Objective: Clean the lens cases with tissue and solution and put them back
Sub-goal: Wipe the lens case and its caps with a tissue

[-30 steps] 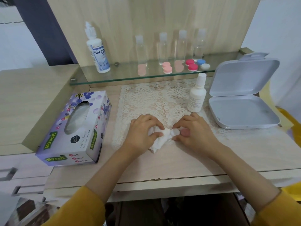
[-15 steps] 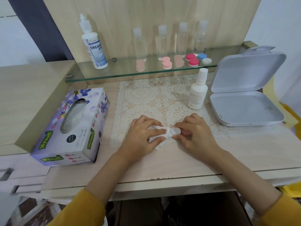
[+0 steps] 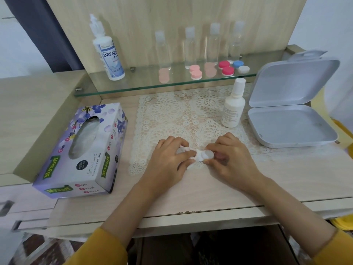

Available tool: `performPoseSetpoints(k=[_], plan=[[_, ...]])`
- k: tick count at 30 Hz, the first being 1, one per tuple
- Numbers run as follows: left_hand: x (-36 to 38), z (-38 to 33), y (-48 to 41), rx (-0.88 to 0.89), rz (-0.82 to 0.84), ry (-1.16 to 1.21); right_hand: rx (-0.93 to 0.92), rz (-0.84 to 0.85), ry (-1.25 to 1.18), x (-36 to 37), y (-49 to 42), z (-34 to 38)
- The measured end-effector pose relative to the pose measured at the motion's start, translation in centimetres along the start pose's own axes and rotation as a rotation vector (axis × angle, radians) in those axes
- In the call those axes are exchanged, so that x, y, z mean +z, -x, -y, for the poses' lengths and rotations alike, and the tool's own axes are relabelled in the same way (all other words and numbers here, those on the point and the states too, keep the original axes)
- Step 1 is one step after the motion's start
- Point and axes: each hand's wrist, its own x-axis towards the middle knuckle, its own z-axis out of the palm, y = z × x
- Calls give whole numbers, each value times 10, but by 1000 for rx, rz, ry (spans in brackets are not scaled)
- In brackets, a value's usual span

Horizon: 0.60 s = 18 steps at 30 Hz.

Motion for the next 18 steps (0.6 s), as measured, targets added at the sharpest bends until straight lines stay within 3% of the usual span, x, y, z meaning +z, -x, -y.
performPoseSetpoints(k=[8, 18], plan=[[2, 5, 0, -29, -3, 165, -22, -4, -2, -1, 1, 1], [1, 4, 1, -77, 22, 128, -29, 4, -21, -2, 1, 3]])
